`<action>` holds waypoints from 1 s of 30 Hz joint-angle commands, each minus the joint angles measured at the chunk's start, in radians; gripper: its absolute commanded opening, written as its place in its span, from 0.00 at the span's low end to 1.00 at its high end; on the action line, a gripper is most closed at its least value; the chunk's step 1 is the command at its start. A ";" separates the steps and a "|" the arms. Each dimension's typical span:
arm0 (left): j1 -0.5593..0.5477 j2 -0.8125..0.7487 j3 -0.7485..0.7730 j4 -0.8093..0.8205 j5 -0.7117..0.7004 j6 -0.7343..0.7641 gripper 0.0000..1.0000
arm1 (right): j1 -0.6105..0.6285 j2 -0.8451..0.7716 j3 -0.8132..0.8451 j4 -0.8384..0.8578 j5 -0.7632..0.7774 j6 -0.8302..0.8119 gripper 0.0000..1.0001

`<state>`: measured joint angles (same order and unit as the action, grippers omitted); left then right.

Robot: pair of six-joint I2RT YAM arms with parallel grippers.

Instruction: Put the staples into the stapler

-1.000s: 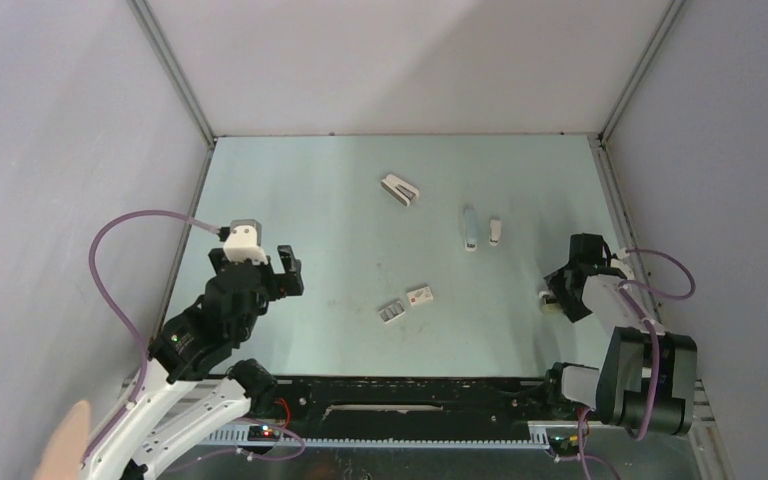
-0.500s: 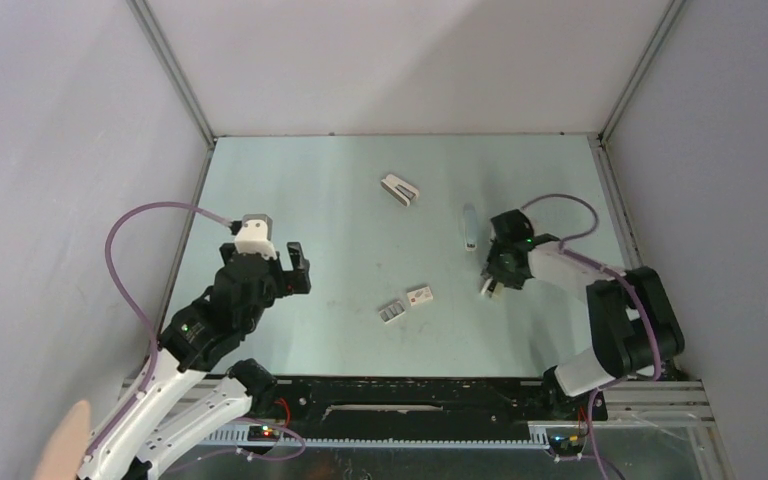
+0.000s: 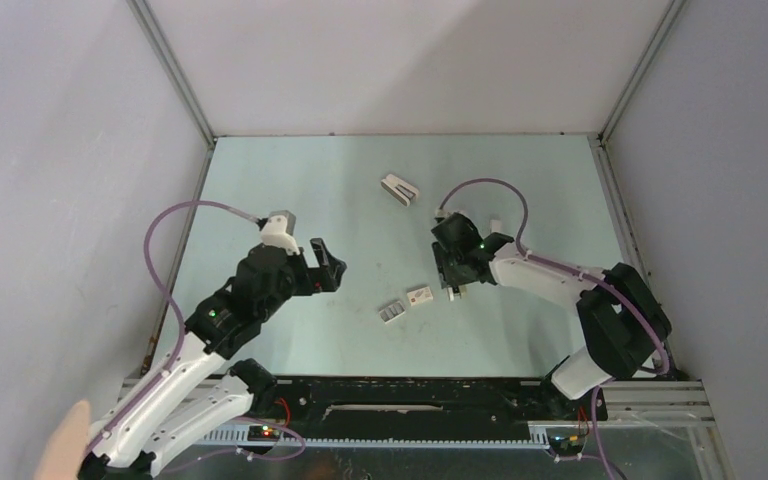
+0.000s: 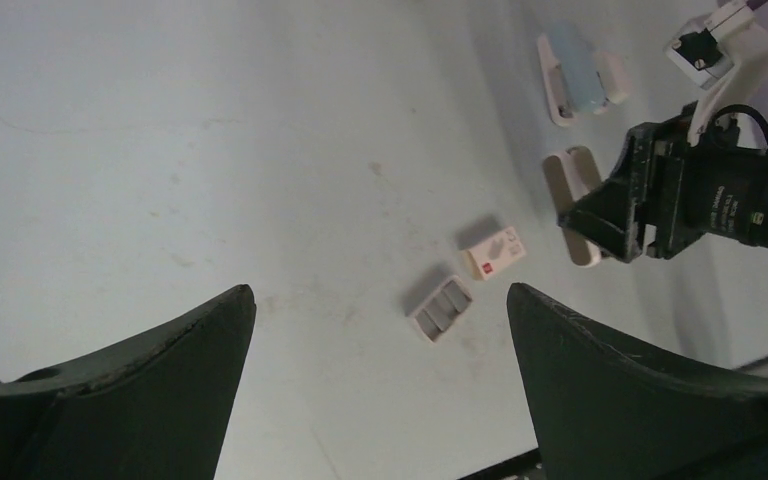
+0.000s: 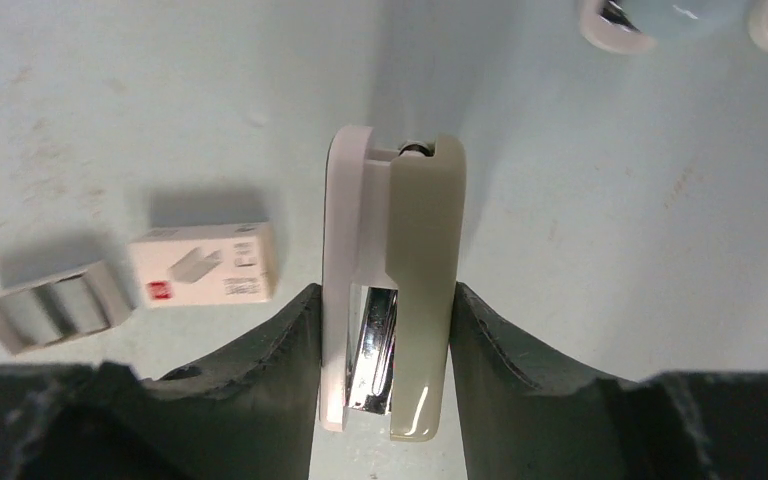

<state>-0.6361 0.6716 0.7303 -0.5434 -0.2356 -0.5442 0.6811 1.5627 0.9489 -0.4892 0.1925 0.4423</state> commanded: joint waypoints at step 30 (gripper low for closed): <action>0.015 0.224 -0.312 1.013 0.489 -0.374 0.74 | 0.442 -0.345 -0.133 0.600 0.108 -0.243 0.34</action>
<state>-0.6250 0.8852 0.4248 0.3401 0.1867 -0.9016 1.1175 1.2453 0.8135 0.0105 0.3092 0.2020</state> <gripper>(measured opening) 0.779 0.465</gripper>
